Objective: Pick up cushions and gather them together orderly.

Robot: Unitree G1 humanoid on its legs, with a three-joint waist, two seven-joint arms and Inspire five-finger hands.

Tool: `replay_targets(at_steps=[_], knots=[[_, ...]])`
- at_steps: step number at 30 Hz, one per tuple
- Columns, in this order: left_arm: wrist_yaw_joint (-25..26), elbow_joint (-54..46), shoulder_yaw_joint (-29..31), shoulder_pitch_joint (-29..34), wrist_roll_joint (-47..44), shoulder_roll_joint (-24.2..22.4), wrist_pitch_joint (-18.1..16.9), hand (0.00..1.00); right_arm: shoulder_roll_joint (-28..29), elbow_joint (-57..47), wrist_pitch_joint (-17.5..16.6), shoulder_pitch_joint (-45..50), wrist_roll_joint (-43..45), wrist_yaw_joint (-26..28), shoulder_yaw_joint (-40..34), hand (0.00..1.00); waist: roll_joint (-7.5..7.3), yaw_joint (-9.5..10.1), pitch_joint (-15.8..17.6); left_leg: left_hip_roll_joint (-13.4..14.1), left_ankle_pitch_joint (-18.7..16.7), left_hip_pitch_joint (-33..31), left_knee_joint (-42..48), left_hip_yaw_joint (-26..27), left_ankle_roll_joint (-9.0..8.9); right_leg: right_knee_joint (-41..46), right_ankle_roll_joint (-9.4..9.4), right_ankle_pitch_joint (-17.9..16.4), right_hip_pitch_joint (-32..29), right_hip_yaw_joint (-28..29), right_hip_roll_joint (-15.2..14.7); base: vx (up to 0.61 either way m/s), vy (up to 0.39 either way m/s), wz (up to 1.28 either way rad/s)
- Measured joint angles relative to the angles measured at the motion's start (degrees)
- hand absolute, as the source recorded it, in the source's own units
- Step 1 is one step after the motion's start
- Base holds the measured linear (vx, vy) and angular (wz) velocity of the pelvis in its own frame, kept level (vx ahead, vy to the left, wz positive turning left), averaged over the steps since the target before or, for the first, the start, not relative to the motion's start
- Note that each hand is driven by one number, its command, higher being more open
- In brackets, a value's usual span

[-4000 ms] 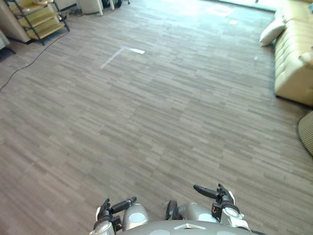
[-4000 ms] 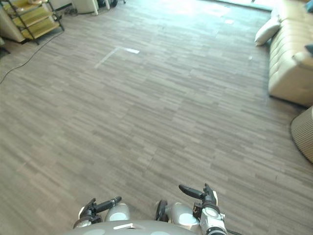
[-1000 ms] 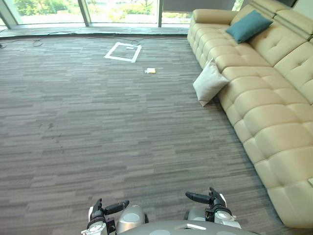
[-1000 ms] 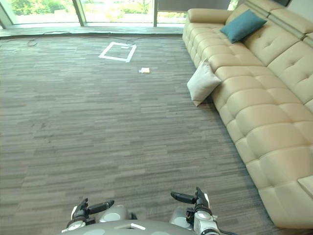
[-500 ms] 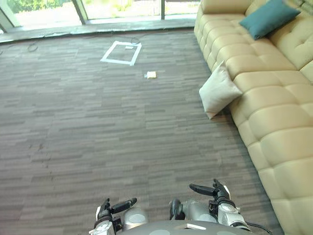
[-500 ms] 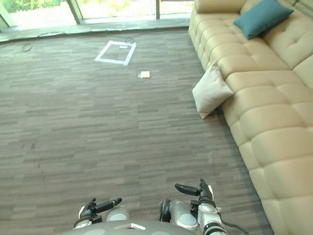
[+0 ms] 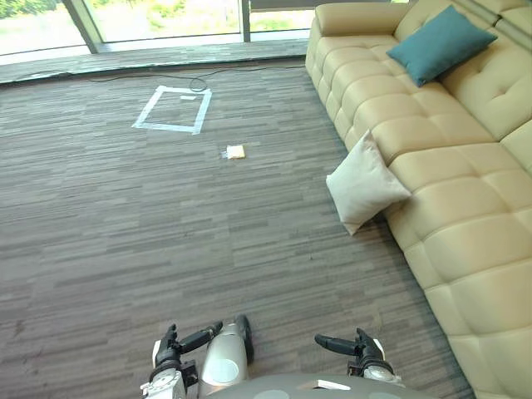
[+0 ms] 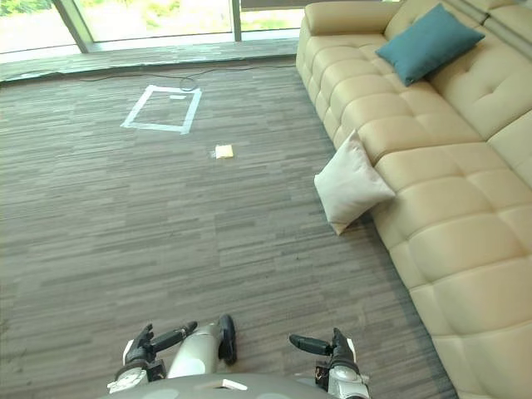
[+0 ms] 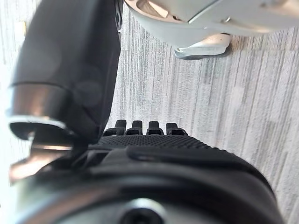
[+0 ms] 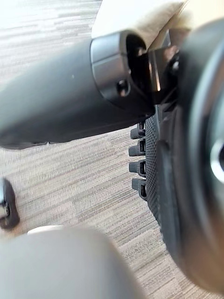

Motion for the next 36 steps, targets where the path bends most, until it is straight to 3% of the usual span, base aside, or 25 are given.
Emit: replay_targets(at_steps=[2, 3, 5, 7, 9, 10, 11, 12, 14, 16, 17, 18, 20, 22, 24, 28, 30, 31, 32, 33, 34, 36], knots=[[0.18, 0.27, -1.46, 0.50, 0.48, 0.02, -0.07, 1.00, -0.50, -0.69, -1.28, 0.03, -0.14, 0.01, 0.63, 1.00, 0.94, -0.82, -0.01, 0.31, -1.26, 7.16, -4.74, -0.08, -0.48, -2.06, -1.76, -1.83, -4.72, -5.30, 0.08, 0.58, 0.139, 0.05], [0.18, 0.27, -1.47, 0.50, 0.48, 0.03, -0.07, 1.00, -0.51, -0.70, -1.29, 0.02, -0.14, 0.01, 0.64, 1.00, 0.95, -0.82, -0.01, 0.32, -1.26, 7.31, -4.81, -0.07, -0.48, -2.15, -1.77, -1.85, -4.82, -5.38, 0.09, 0.55, 0.063, 0.04], [-0.17, 1.25, -2.87, -0.20, 0.49, 0.06, -0.03, 1.00, -1.22, -0.56, -1.67, -1.65, -0.71, 0.07, 1.14, 1.00, 1.85, -1.42, 0.29, 1.42, -1.57, 13.52, -10.92, 0.88, -2.17, -16.87, -2.28, -2.52, -11.36, -14.13, 2.20, 0.48, 0.001, -0.10], [-0.33, 1.83, -2.91, -0.10, 0.51, 0.04, 0.02, 1.00, -1.18, -0.64, -1.58, -2.33, -1.10, 0.08, 1.06, 1.00, 2.08, -1.84, 0.46, 1.73, -1.88, 17.07, -14.00, 1.80, -3.76, -29.06, -2.10, -0.03, -14.07, -16.70, 5.28, 0.50, -0.061, -0.17], [-0.64, 2.61, -2.98, -0.02, 0.52, 0.39, 0.08, 1.00, -0.87, -0.68, -1.62, -2.65, -1.08, 0.10, 1.04, 1.00, 1.74, -2.61, 0.73, 1.52, -3.26, 20.08, -15.10, 1.87, -6.06, -40.37, -3.23, 6.38, -14.27, -16.17, 8.45, 0.64, -0.166, 0.05], [-0.70, 3.34, -2.95, 0.08, 0.98, 0.35, 0.12, 1.00, -0.78, -0.82, -1.57, -2.67, -0.95, 0.20, 0.57, 1.00, 1.60, -3.34, 0.88, 1.57, -4.35, 22.47, -15.07, 1.28, -7.76, -40.33, -10.75, 14.92, -13.20, -14.00, 9.20, 0.70, -0.206, 0.12], [-0.65, 3.53, -2.75, -0.45, 1.02, -1.08, 0.08, 1.00, -1.25, -1.13, -1.54, -3.26, -1.25, 0.36, 0.06, 1.00, 3.38, -3.23, 1.10, 3.47, -4.41, 23.48, -13.90, 1.41, -8.23, -37.27, -10.85, 11.91, -13.04, -14.28, 10.18, 0.47, -0.134, 0.12], [-0.66, 3.24, -2.59, -0.43, 1.05, -1.46, -0.02, 1.00, -1.18, -1.32, -1.56, -3.21, -1.24, 0.25, -0.17, 1.00, 3.89, -3.25, 0.97, 3.99, -4.37, 23.36, -12.17, 1.35, -8.43, -36.15, -10.79, 9.99, -12.91, -14.52, 10.35, 0.59, -0.205, -0.01], [-1.12, 2.25, -1.06, -0.47, 1.15, -2.37, -0.01, 1.00, -1.38, -2.56, -1.07, -2.96, -1.23, 0.29, -0.61, 1.00, 5.19, -3.62, 1.02, 8.02, -3.68, 19.19, 1.47, -0.08, -9.86, -34.88, -11.06, 5.54, -10.56, -15.03, 12.09, 0.67, -0.299, 0.02], [-1.34, 0.57, 2.39, -0.22, 1.13, -3.64, -0.01, 1.00, -1.39, -3.67, -0.69, -2.00, -1.23, 0.23, -0.55, 1.00, 5.84, -3.45, 1.19, 12.03, 0.25, 11.65, 21.08, -5.16, -11.51, -36.53, -11.31, 3.54, -6.76, -14.59, 14.63, 0.47, -0.221, -0.20], [-1.37, -0.37, 3.92, 0.00, 1.09, -4.16, -0.03, 1.00, -1.39, -3.61, -0.54, -1.75, -1.18, 0.01, -0.31, 1.00, 6.01, -3.44, 1.21, 13.93, 0.58, 7.03, 32.88, -7.07, -12.33, -38.03, -11.37, 2.52, -3.64, -13.61, 16.39, 0.41, -0.143, -0.44], [-1.38, -1.22, 4.61, 0.06, 1.06, -4.22, 0.01, 1.00, -1.33, -3.52, -0.49, -1.49, -1.15, -0.04, 0.00, 1.00, 5.70, -3.29, 1.33, 14.78, -0.28, 3.33, 38.93, -7.36, -12.49, -39.75, -11.37, 1.78, -0.60, -12.32, 17.51, 0.40, -0.117, -0.51], [-1.35, -2.10, 4.59, 0.11, 0.97, -3.92, -0.07, 1.00, -0.93, -3.49, -0.40, -1.08, -1.10, -0.02, 0.02, 1.00, 5.00, -2.48, 1.29, 14.80, -1.87, -0.15, 38.64, -5.88, -11.11, -41.63, -10.98, 1.23, 2.20, -10.18, 18.11, 0.29, -0.046, -0.61], [-1.32, -3.62, 4.66, 0.11, 0.89, -4.14, -0.11, 1.00, -0.78, -3.26, -0.17, -0.92, -1.10, -0.08, -0.06, 1.00, 4.29, -0.97, 1.46, 14.04, -4.09, -3.86, 31.97, -4.40, -9.31, -43.01, -10.49, 0.95, 4.68, -7.09, 18.15, 0.38, 0.033, -0.83], [-1.32, -4.11, 4.88, 0.07, 0.75, -4.31, -0.18, 1.00, -0.70, -3.23, 0.63, -0.87, -1.11, -0.43, -0.07, 1.00, 4.09, -0.25, 1.64, 12.30, -5.36, -7.76, 25.04, -5.14, -9.22, -43.73, -9.61, 0.44, 7.05, -4.24, 17.38, 0.31, 0.086, -0.71], [-0.58, -3.79, 6.07, 0.45, -0.19, -4.88, -0.38, 1.00, -0.52, -2.95, 0.76, -0.87, -1.14, -0.58, 0.68, 1.00, 3.82, 0.57, 1.76, 5.81, -4.00, -10.70, 8.79, -11.20, -9.88, -44.33, -6.52, -2.39, 10.36, 2.62, 14.62, 0.33, 0.220, -0.78], [-0.49, -3.44, 6.06, 1.55, -1.54, -5.48, -0.46, 1.00, -0.70, -2.91, 0.77, -0.46, -1.14, -0.69, 1.54, 1.00, 4.45, 1.36, 0.59, 5.07, -2.04, -10.19, 4.00, -13.84, -8.88, -41.76, -4.52, -5.44, 10.10, 6.45, 14.37, 0.45, 0.389, -1.16], [-0.47, -3.35, 6.07, 2.69, -1.93, -5.47, -0.39, 1.00, -0.65, -2.86, 0.77, 0.31, -1.15, -0.92, 2.32, 1.00, 4.52, 1.86, -0.84, 5.13, 2.02, -9.37, 4.93, -12.93, -7.44, -38.94, -2.97, -7.78, 9.91, 9.16, 13.82, 0.43, 0.362, -1.18], [-0.31, -3.37, 6.42, 3.25, -2.34, -5.06, -0.37, 1.00, -0.07, -2.87, 0.83, 1.28, -1.18, -0.96, 2.31, 1.00, 3.05, 2.18, -1.94, 4.79, 1.29, -8.52, 6.50, -10.53, -7.02, -35.62, -1.72, -8.69, 9.13, 10.42, 12.06, 0.43, 0.355, -0.97], [-0.26, -3.33, 6.41, 3.36, -2.32, -4.77, -0.34, 1.00, 0.29, -2.94, 0.80, 1.60, -1.18, -0.94, 2.31, 1.00, 2.63, 2.30, -2.43, 4.53, 0.66, -8.21, 6.50, -9.72, -6.72, -33.83, -1.34, -8.78, 8.30, 10.54, 11.44, 0.41, 0.340, -0.90], [-0.08, -2.72, 6.34, 3.39, -2.10, -3.68, -0.19, 1.00, 1.36, -2.98, 0.83, 1.77, -1.18, -0.85, 2.56, 1.00, 0.85, 2.40, -3.62, 4.06, -0.99, -6.39, 6.18, -6.67, -5.85, -26.60, 0.12, -8.16, 4.65, 10.34, 9.45, 0.31, 0.253, -0.74], [0.08, -0.85, 6.11, 2.99, -1.95, -2.84, 0.13, 1.00, 2.33, -3.24, 0.73, 1.26, -1.20, -0.70, 2.55, 1.00, 0.45, 2.25, -3.64, 3.94, -3.04, -2.78, 5.76, -3.95, -4.82, -16.43, 2.64, -5.65, 0.63, 8.25, 6.99, 0.35, 0.272, -0.83]])
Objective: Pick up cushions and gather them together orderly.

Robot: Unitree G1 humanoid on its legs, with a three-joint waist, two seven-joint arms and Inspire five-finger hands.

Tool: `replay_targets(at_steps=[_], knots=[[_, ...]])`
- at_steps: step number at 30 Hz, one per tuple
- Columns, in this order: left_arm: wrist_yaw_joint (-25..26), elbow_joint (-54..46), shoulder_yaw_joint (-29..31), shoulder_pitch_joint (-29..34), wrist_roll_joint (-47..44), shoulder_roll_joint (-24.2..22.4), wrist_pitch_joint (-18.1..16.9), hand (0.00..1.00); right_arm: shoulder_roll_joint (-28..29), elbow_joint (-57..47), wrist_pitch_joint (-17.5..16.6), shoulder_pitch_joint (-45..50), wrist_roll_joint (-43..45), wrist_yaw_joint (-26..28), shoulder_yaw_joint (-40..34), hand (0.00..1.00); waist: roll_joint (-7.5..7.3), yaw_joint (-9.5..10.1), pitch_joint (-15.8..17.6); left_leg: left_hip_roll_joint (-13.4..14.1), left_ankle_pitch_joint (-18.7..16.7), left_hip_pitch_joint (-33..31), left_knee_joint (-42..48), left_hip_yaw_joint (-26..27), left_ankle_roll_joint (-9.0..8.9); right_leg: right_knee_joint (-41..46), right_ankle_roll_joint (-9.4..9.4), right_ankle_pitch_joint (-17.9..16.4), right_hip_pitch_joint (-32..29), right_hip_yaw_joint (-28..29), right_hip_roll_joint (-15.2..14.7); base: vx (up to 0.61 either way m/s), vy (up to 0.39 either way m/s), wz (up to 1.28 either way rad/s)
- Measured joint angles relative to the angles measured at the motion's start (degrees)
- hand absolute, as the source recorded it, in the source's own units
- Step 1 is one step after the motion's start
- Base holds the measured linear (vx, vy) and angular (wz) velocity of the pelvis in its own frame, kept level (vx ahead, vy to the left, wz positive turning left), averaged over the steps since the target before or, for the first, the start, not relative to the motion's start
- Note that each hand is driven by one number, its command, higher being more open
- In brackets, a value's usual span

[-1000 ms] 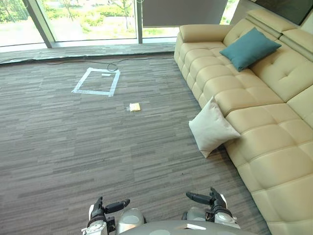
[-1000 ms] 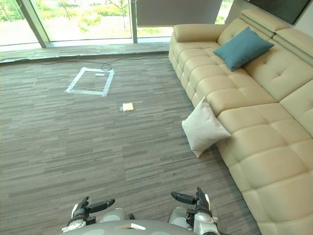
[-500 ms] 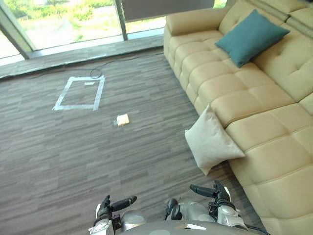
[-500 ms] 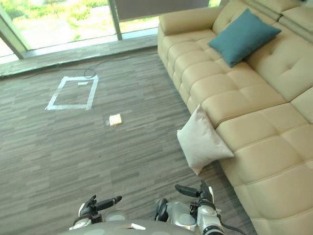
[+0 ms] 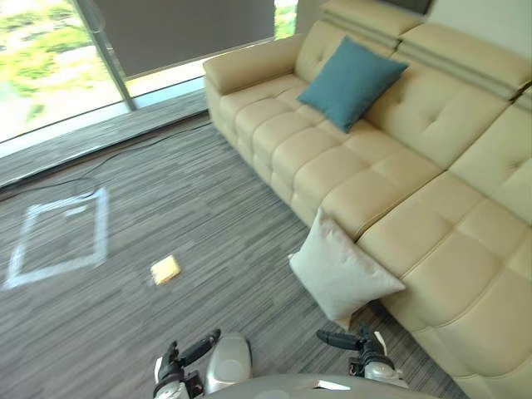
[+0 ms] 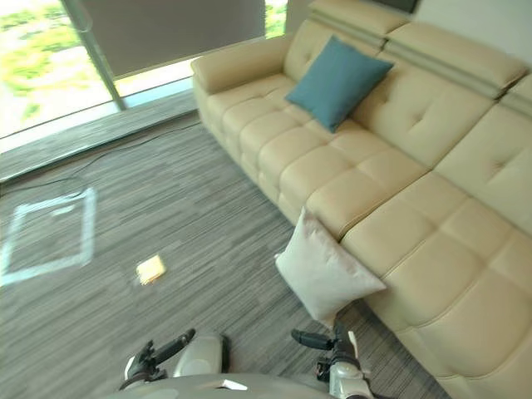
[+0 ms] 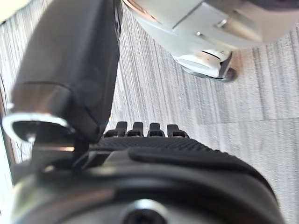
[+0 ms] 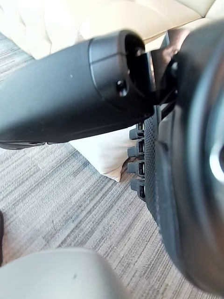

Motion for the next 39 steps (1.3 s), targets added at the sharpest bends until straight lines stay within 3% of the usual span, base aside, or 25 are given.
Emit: replay_targets(at_steps=[1, 3, 6, 7, 8, 9, 10, 12, 14, 16, 17, 18, 19, 20, 24, 27, 28, 29, 31, 33, 39], knots=[[0.07, 0.46, -0.60, -0.04, 0.34, 0.17, 0.50, 1.00, 0.20, -0.15, -0.08, -0.34, -0.02, 0.34, -0.17, 1.00, 0.24, -0.12, 0.11, -0.01, -1.06, 3.85, -1.21, 2.18, 0.48, 6.55, -0.29, 0.04, -2.15, -3.85, -2.71, 0.32, 0.218, -0.72], [0.26, 0.86, -2.11, -0.22, 0.64, 0.39, 0.52, 1.00, 0.44, -0.06, -0.16, -1.05, -0.04, 0.47, -0.15, 1.00, 0.86, -0.57, 0.39, -0.02, -1.29, 8.91, -4.65, 3.83, 0.61, 9.59, -1.76, -0.82, -3.98, -9.89, -5.05, 0.28, 0.141, -0.48], [0.03, 2.00, -4.84, 0.11, 0.61, 1.10, 0.50, 1.00, 0.27, 0.60, -0.72, -2.22, -0.07, 0.60, -0.07, 1.00, 1.72, -1.91, 0.39, 0.30, -0.92, 13.45, -9.30, 6.03, -0.01, 1.58, -2.51, -1.23, -6.62, -15.83, -4.55, 0.27, 0.009, -0.29], [-0.01, 2.61, -6.49, -0.17, 0.61, 1.75, 0.51, 1.00, 0.12, 1.48, -0.82, -3.11, -0.07, 0.64, -0.02, 1.00, 1.77, -2.56, 0.49, 0.23, -0.68, 15.14, -10.76, 7.79, -0.42, -7.44, -3.19, 1.06, -7.44, -19.58, -4.28, 0.26, -0.085, -0.30], [-0.02, 2.65, -6.59, -0.18, 0.61, 1.80, 0.51, 1.00, 0.12, 1.51, -0.83, -3.15, -0.07, 0.64, -0.02, 1.00, 1.78, -2.59, 0.50, 0.21, -0.67, 15.20, -10.81, 7.88, -0.45, -7.85, -3.20, 1.32, -7.49, -19.77, -4.26, 0.24, -0.088, -0.52], [-0.31, 3.81, -7.12, -0.65, 0.65, 2.34, 0.59, 1.00, -0.14, 1.90, -0.86, -3.64, -0.08, 0.66, 0.20, 1.00, 1.76, -2.63, 0.99, -0.67, -0.30, 16.51, -11.61, 8.89, -1.27, -14.24, -7.40, 7.54, -7.58, -21.89, -3.51, 0.33, -0.108, -0.57], [-0.46, 4.84, -8.52, -1.40, 0.74, 1.55, 0.63, 1.00, -1.89, 2.71, -1.28, -4.12, -0.40, 0.72, 0.59, 1.00, 3.78, -2.82, 0.96, 0.66, 0.17, 17.44, -13.45, 8.75, -2.48, -16.64, -8.73, 8.93, -6.55, -22.89, -1.13, 0.37, -0.137, -0.74], [-0.87, 4.81, -8.88, -1.96, 0.79, 0.17, 0.50, 1.00, -3.49, 3.58, -0.94, -4.94, -0.51, 0.68, 0.60, 1.00, 5.76, -2.89, 1.36, 1.66, 0.59, 18.71, -16.20, 8.75, -3.18, -19.57, -9.23, 9.26, -5.82, -22.62, 1.48, 0.29, -0.134, -0.45], [-1.08, 4.79, -8.85, -2.65, 1.08, 0.10, 0.46, 1.00, -4.52, 4.32, -0.79, -4.83, -0.53, 0.62, -0.45, 1.00, 6.07, -3.36, 1.60, 2.29, 2.06, 19.47, -17.08, 8.33, -4.26, -21.69, -9.23, 9.26, -4.51, -22.95, 2.75, 0.14, -0.140, -0.06], [-1.37, 4.03, -8.60, -2.75, 1.93, 0.83, -0.16, 1.00, -4.88, 4.58, -0.49, -3.25, -0.54, 0.31, -0.52, 1.00, 4.52, -3.42, 2.39, 3.13, 3.93, 18.55, -12.85, 7.25, -5.23, -25.17, -9.00, 9.51, -1.72, -22.71, 3.53, 0.13, -0.184, -0.06], [-1.36, 3.54, -7.20, -2.57, 2.49, 0.90, -0.29, 1.00, -4.62, 4.21, -0.26, -2.61, -0.15, 0.24, -1.28, 1.00, 3.85, -3.34, 2.71, 4.66, 4.06, 15.92, -5.01, 6.32, -5.43, -26.79, -8.92, 9.65, -0.20, -21.94, 4.14, 0.14, -0.155, -0.13], [-1.36, 3.54, -7.16, -2.56, 2.49, 0.90, -0.29, 1.00, -4.62, 4.20, -0.26, -2.60, -0.15, 0.24, -1.28, 1.00, 3.84, -3.34, 2.71, 4.72, 4.06, 15.83, -4.88, 6.30, -5.43, -26.81, -8.92, 9.65, -0.16, -21.92, 4.16, 0.11, -0.091, -0.34], [-1.30, 3.51, -5.96, -2.29, 2.55, 0.65, -0.27, 1.00, -4.49, 3.66, -0.23, -2.07, -0.15, 0.19, -1.32, 1.00, 3.39, -2.82, 2.99, 6.18, 3.08, 12.37, 3.51, 4.07, -5.24, -27.82, -8.96, 9.67, 1.06, -20.28, 4.92, 0.10, -0.024, -0.67], [-1.26, 3.18, -5.74, -1.76, 2.60, 0.25, -0.27, 1.00, -4.52, 3.71, -0.10, -2.04, -0.15, 0.30, -1.27, 1.00, 3.58, -2.48, 2.92, 5.88, -0.94, 10.43, 6.85, 0.78, -4.86, -28.32, -9.10, 9.64, 1.80, -17.55, 5.60, 0.06, 0.031, -0.79], [-1.43, 1.76, -3.75, -0.59, 2.33, -0.46, -0.45, 1.00, -4.35, 3.69, -0.07, -1.96, 0.06, 0.02, -1.44, 1.00, 3.28, -2.26, 3.07, 3.00, -4.84, 6.51, 3.34, -5.26, -3.96, -28.31, -8.89, 9.73, 2.82, -11.55, 5.80, 0.06, 0.124, -0.94], [-1.47, 1.34, -3.76, -0.65, 2.31, -0.63, -0.81, 1.00, -4.35, 3.62, -0.08, -1.95, 0.13, -0.53, -1.40, 1.00, 3.34, -2.22, 3.04, 0.60, -4.26, 3.99, -2.30, -12.35, -3.48, -26.78, -7.49, 9.06, 2.17, -5.63, 5.76, 0.05, 0.206, -0.96], [-1.36, 1.46, -3.76, -0.52, 2.30, -1.00, -0.80, 1.00, -4.65, 3.40, -0.06, -1.76, 0.17, -0.60, -1.35, 1.00, 4.05, -2.20, 2.63, 0.64, -1.38, 4.09, -5.66, -13.57, -3.75, -25.02, -6.15, 8.24, 1.39, -3.47, 6.29, 0.08, 0.314, -1.14], [-1.33, 1.55, -3.66, -0.40, 2.13, -1.20, -0.73, 1.00, -4.80, 3.16, -0.07, -1.45, 0.17, -0.64, -1.35, 1.00, 5.03, -2.15, 2.07, 1.00, 1.91, 4.63, -5.48, -12.92, -3.55, -23.68, -5.22, 7.58, 0.96, -2.17, 6.62, 0.07, 0.296, -1.10], [-1.29, 2.00, -3.52, -0.06, 1.79, 0.21, -0.74, 1.00, -3.62, 2.41, -0.24, 0.06, 0.12, -0.84, -0.73, 1.00, 2.75, -2.07, 0.85, -0.23, 1.05, 6.38, -7.17, -8.00, -2.55, -23.36, -3.92, 7.60, 0.18, -0.14, 4.20, 0.09, 0.278, -0.88], [-1.33, 2.10, -3.07, -0.02, 1.81, 0.51, -0.67, 1.00, -2.91, 2.47, -0.15, 0.14, 0.12, -0.86, -0.33, 1.00, 1.94, -1.85, 0.50, -1.23, 1.09, 8.20, -9.13, -4.88, -2.01, -23.88, -2.92, 7.97, -0.27, 1.56, 3.02, 0.11, 0.196, -0.72], [-1.36, 3.34, -3.14, -0.62, 1.85, 0.08, -0.23, 1.00, -3.68, 2.50, -0.16, -0.05, 0.13, -0.88, -0.35, 1.00, 2.80, -1.78, 0.35, -1.31, 1.15, 12.22, -11.71, 0.88, -1.89, -24.45, -1.68, 8.76, -0.55, 2.58, 3.17, 0.13, 0.056, -0.49]])
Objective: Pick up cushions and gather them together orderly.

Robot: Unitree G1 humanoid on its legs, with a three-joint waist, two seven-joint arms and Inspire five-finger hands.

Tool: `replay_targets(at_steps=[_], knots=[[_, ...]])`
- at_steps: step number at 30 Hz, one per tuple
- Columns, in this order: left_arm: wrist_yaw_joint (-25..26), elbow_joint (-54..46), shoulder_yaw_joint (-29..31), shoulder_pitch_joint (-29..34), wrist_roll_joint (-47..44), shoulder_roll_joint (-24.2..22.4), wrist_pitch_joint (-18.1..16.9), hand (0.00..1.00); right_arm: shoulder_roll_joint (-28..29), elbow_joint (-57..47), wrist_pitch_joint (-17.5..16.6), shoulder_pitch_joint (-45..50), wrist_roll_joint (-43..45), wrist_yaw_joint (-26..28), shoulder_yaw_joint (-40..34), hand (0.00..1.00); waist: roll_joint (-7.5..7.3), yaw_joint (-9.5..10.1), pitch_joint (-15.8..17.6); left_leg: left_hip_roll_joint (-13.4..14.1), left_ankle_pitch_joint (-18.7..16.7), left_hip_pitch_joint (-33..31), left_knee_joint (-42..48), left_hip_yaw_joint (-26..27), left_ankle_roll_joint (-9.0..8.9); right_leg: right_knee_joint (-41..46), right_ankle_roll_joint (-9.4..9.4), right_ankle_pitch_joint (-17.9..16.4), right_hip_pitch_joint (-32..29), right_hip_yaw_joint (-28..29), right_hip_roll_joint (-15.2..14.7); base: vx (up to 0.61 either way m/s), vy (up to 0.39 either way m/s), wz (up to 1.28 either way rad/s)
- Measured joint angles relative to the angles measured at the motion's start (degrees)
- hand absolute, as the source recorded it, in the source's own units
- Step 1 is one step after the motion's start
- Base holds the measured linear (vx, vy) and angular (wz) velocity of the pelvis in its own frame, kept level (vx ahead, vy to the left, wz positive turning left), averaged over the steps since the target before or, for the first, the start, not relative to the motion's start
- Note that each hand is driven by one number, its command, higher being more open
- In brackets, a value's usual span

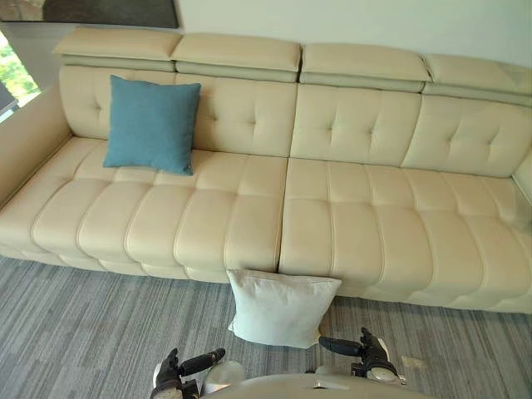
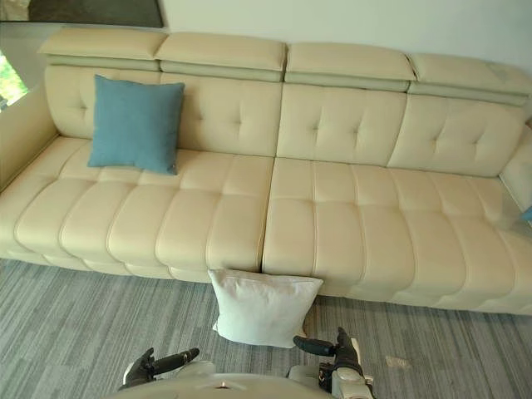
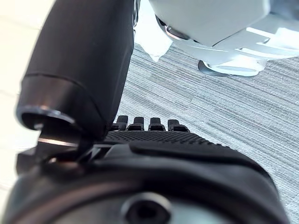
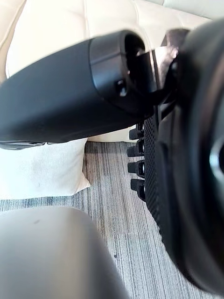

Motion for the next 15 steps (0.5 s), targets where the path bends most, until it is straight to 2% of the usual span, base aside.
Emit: replay_targets(at_steps=[4, 6, 7, 8, 9, 10, 12, 13, 15], knots=[[0.09, -0.11, -0.70, -0.76, -0.15, -0.35, -0.04, 1.00, -0.84, 0.04, -0.04, -0.88, 0.04, -0.39, 0.03, 1.00, 1.18, 0.29, 1.14, 0.69, -0.01, -0.35, 0.88, 0.10, -0.01, 2.18, 0.00, 0.00, -1.46, -1.31, 0.12, 0.02, -0.052, -0.17], [0.63, -0.80, -0.72, -3.09, -1.39, -0.57, -0.08, 1.00, -1.17, 0.00, -0.07, -2.31, 0.06, -1.06, 0.09, 1.00, 1.34, 0.51, 2.81, 1.13, -0.31, -4.11, 4.10, -1.10, 0.02, 5.17, 0.02, -0.03, -4.66, -3.16, -0.16, -0.11, -0.075, 0.23], [1.19, -1.97, -0.77, -5.28, -2.61, -0.58, -0.33, 1.00, -1.62, -0.07, -0.09, -3.87, 1.02, -1.53, 0.10, 1.00, 1.90, 0.83, 4.96, 1.84, -1.63, -8.23, 8.15, -2.24, -0.08, 8.29, 0.02, -0.26, -8.13, -4.58, -0.12, -0.24, -0.076, 0.31], [2.24, -3.53, -1.33, -8.05, -4.14, -0.88, -0.68, 1.00, -1.94, -0.42, -0.13, -6.32, 2.51, -2.21, 0.09, 1.00, 1.81, 0.93, 7.06, 2.27, -3.45, -13.43, 12.76, -3.54, 0.15, 12.43, -0.21, -1.53, -13.10, -5.74, -0.43, -0.22, -0.057, 0.22], [2.43, -3.85, -1.49, -8.57, -4.35, -0.89, -0.74, 1.00, -1.87, -0.60, -0.13, -6.85, 2.60, -2.36, 0.10, 1.00, 1.64, 0.98, 7.63, 2.34, -3.86, -14.39, 13.72, -3.60, 0.17, 13.32, -0.40, -1.95, -14.03, -5.85, -0.57, -0.28, -0.079, 0.05], [3.39, -4.82, -2.24, -11.23, -5.43, -0.80, -1.01, 1.00, -1.61, -2.00, -0.25, -9.12, 4.16, -2.81, 0.31, 1.00, 0.87, 1.20, 10.33, 2.64, -5.33, -19.18, 18.68, -3.81, 0.44, 17.06, -1.37, -3.86, -18.28, -5.85, -1.11, -0.25, -0.070, -0.05], [4.01, -6.48, -4.06, -14.45, -6.40, -0.85, -1.03, 1.00, -1.75, -4.01, -0.50, -11.94, 5.60, -3.39, 0.37, 1.00, 1.16, 1.17, 12.98, 4.01, -7.04, -26.26, 25.34, -4.67, 0.72, 21.63, -1.38, -4.50, -24.51, -5.92, -0.52, -0.32, -0.061, -0.10], [4.39, -8.51, -4.30, -16.58, -7.21, -0.78, -1.06, 1.00, -1.77, -5.16, -0.57, -13.72, 7.21, -3.69, 0.36, 1.00, 0.45, 1.15, 14.32, 4.44, -7.28, -30.80, 28.02, -4.92, 0.96, 23.91, -1.40, -4.50, -28.88, -5.94, -0.60, -0.30, -0.046, -0.08], [5.17, -11.52, -5.16, -19.05, -8.41, -0.16, -1.15, 1.00, -2.08, -6.72, -0.56, -16.28, 9.15, -4.36, 0.29, 1.00, 0.00, 1.11, 17.01, 4.82, -7.43, -34.74, 30.00, -5.54, 1.26, 24.87, -1.84, -4.10, -32.27, -6.95, -0.89, -0.26, -0.012, -0.03]])
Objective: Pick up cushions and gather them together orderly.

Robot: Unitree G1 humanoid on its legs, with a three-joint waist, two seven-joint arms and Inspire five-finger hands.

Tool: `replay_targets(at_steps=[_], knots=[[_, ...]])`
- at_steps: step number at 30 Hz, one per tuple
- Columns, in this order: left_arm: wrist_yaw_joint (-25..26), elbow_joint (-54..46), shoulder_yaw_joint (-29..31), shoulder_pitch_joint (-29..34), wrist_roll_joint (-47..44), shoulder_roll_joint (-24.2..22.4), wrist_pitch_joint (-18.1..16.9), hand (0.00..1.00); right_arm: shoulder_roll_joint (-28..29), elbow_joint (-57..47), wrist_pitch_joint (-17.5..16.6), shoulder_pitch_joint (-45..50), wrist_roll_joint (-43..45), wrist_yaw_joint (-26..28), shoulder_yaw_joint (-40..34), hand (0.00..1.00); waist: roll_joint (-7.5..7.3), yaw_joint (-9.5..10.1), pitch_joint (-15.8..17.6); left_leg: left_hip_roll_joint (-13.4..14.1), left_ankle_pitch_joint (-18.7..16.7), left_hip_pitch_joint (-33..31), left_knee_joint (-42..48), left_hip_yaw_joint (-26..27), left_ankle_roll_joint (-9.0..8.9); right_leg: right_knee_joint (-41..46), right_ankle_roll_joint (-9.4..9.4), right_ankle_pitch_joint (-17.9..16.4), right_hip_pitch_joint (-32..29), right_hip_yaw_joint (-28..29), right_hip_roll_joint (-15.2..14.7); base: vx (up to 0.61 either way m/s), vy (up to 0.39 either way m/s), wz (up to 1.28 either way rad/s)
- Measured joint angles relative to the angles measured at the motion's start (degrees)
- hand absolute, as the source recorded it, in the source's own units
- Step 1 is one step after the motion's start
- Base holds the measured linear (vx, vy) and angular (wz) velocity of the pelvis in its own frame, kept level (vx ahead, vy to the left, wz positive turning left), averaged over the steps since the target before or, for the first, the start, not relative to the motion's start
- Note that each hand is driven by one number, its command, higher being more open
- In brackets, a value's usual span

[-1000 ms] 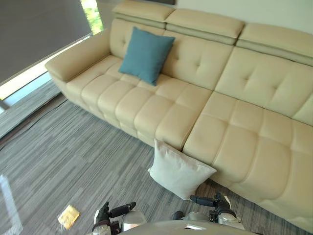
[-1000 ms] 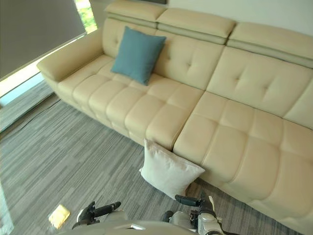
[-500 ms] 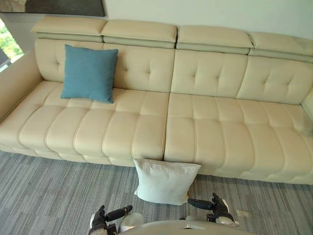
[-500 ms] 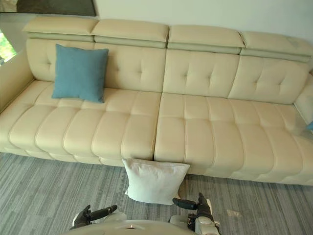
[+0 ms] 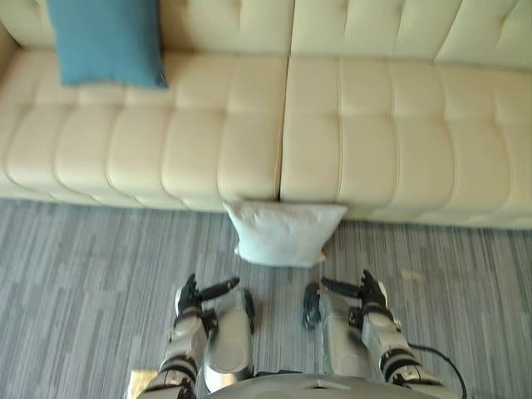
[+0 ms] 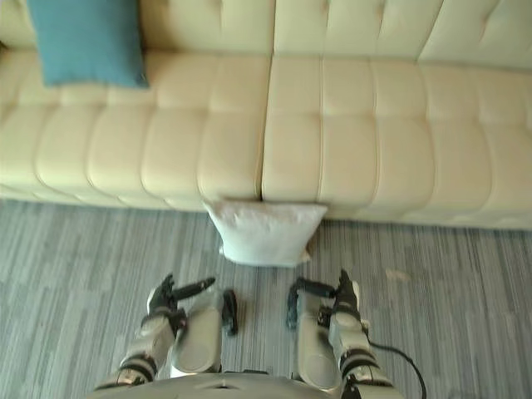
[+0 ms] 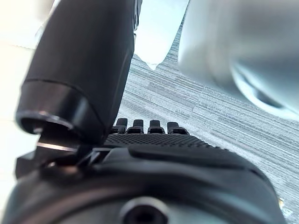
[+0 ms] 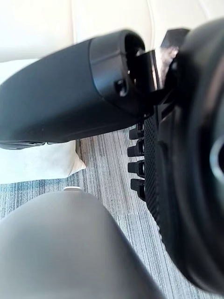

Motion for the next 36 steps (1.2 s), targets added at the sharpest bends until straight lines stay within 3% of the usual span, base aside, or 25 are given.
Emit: replay_targets(at_steps=[1, 4, 5, 11, 16, 17, 18, 19, 26, 36], knots=[[0.52, -2.64, -0.14, -2.58, -0.68, 0.86, -0.15, 1.00, -0.55, -1.85, -0.01, -1.59, 1.83, -1.11, -0.19, 1.00, -0.52, -0.11, 0.83, 0.31, 0.44, -5.32, 1.85, -0.73, 0.53, 1.06, -0.49, 1.07, -4.59, -1.28, -0.74, -0.24, 0.019, 0.02], [1.92, -4.96, 0.09, -7.12, -1.94, 2.45, -0.30, 1.00, -1.81, -2.59, 0.01, -5.65, 3.50, -2.54, -0.38, 1.00, -0.83, -0.35, 2.66, 0.54, 1.57, -10.64, 3.13, -1.36, 1.04, 1.69, -0.98, 2.23, -9.32, -1.89, -0.97, -0.18, 0.015, 0.07], [2.69, -5.72, 0.15, -10.87, -2.44, 3.76, -0.66, 1.00, -2.63, -4.88, -0.05, -8.43, 4.47, -3.69, -0.36, 1.00, -0.86, -0.44, 2.94, 0.61, 2.30, -15.35, 4.54, -1.62, 1.01, 3.35, -1.41, 2.90, -13.98, -2.00, -1.28, -0.10, 0.009, 0.05], [4.42, -7.78, -0.20, -21.74, -2.44, 6.12, -0.82, 1.00, -3.87, -8.60, -1.19, -21.10, 6.50, -4.60, -0.17, 1.00, -0.88, -0.91, 4.33, 0.85, 2.66, -26.44, 9.05, -2.73, 0.98, 8.19, -1.73, 2.92, -24.98, -2.18, -1.78, -0.06, 0.008, 0.03], [4.61, -8.05, -4.85, -30.17, -2.42, 5.79, -1.24, 1.00, -3.90, -9.66, -2.03, -30.22, 7.06, -6.10, -0.33, 1.00, -0.89, -1.64, 4.50, -0.06, 3.60, -34.06, 11.17, -3.98, 1.11, 10.94, -1.87, 3.01, -32.17, -2.82, -2.94, -0.06, -0.005, 0.12], [4.62, -8.05, -5.36, -30.80, -2.42, 5.72, -1.25, 1.00, -3.89, -9.65, -2.03, -30.97, 7.17, -6.20, -0.34, 0.00, -0.90, -1.71, 4.50, -0.22, 3.78, -34.70, 11.17, -4.03, 1.17, 11.07, -1.87, 3.01, -32.85, -2.82, -3.11, -0.05, -0.027, 0.16], [4.64, -8.05, -5.98, -31.62, -2.43, 5.55, -1.25, 1.00, -3.80, -9.59, -2.02, -31.97, 7.32, -6.33, -0.32, 0.00, -0.89, -1.76, 4.52, -0.31, 3.98, -35.53, 11.23, -4.02, 1.28, 11.23, -1.96, 3.08, -33.64, -2.82, -3.22, -0.04, -0.030, 0.09], [5.07, -8.06, -7.41, -33.05, -2.43, 5.31, -1.25, 0.00, -3.45, -9.45, -2.02, -33.39, 8.28, -6.59, -0.34, 0.00, -0.90, -1.77, 4.55, -0.48, 4.27, -36.93, 11.38, -4.03, 1.33, 11.55, -2.21, 3.26, -35.08, -2.82, -3.41, -0.03, -0.025, 0.08], [8.43, -10.20, -9.97, -39.73, -4.98, 3.61, -1.26, 0.00, -0.89, -8.89, -1.96, -40.25, 9.03, -8.32, -2.84, 0.00, -0.91, -2.08, 4.54, -0.82, 5.74, -43.39, 12.03, -4.75, 1.00, 12.95, -2.84, 3.84, -41.51, -3.29, -3.87, 0.00, -0.033, 0.06], [12.68, -16.95, -12.07, -37.44, -5.18, 3.01, -1.12, 0.00, -0.32, -13.13, -1.95, -36.40, 9.00, -10.71, 1.17, 0.00, -0.93, -2.48, 4.52, -1.58, 8.01, -42.87, 10.00, -6.30, 0.10, 12.14, -3.66, 4.33, -40.39, -5.03, -4.59, 0.01, -0.006, 0.10]])
